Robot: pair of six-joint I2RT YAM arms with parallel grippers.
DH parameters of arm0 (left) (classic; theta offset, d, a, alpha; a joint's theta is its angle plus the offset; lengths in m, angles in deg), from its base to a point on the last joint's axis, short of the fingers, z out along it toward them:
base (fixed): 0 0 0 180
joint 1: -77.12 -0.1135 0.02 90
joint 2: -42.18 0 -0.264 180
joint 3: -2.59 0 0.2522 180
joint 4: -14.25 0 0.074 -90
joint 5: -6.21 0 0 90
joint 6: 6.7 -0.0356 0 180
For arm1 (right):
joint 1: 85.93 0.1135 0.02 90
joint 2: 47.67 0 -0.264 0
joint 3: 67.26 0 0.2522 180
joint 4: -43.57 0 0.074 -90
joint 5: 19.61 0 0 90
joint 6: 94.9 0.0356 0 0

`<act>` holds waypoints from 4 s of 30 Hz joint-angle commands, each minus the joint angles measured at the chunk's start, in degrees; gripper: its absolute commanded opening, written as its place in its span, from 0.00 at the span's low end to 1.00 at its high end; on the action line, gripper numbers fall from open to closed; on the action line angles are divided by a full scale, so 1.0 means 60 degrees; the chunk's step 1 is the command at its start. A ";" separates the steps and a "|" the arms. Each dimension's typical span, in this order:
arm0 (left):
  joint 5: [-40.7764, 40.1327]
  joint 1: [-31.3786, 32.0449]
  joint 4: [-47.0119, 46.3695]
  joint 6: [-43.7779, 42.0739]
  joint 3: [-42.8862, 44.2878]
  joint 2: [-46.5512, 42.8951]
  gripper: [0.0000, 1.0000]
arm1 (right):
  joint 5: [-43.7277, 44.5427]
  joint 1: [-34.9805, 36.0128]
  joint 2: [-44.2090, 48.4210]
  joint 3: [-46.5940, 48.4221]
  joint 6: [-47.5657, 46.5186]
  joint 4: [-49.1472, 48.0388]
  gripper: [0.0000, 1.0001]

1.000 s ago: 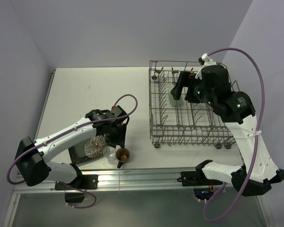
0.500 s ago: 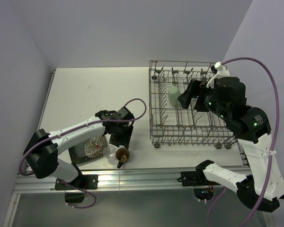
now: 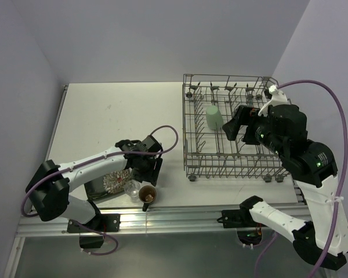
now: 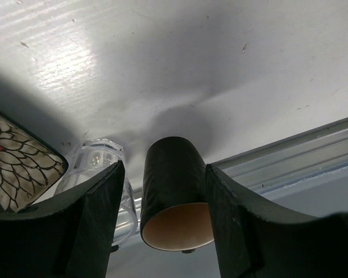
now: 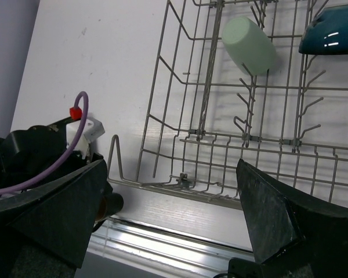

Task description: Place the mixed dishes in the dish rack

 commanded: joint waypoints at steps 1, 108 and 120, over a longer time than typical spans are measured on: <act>-0.0260 0.0057 -0.0139 -0.0113 0.0500 -0.0362 0.68 | 0.0189 0.0051 0.0267 -0.0098 -0.0100 -0.0016 1.00; 0.4793 0.0262 -1.1331 0.3888 0.2508 -0.4097 0.00 | -0.8686 -0.0154 0.0325 -0.2939 0.9052 -0.8960 0.92; 0.5072 0.0233 -1.0441 0.2248 0.3869 -0.3540 0.00 | -0.8760 -0.0154 0.0193 -0.2794 0.9334 -0.8235 0.88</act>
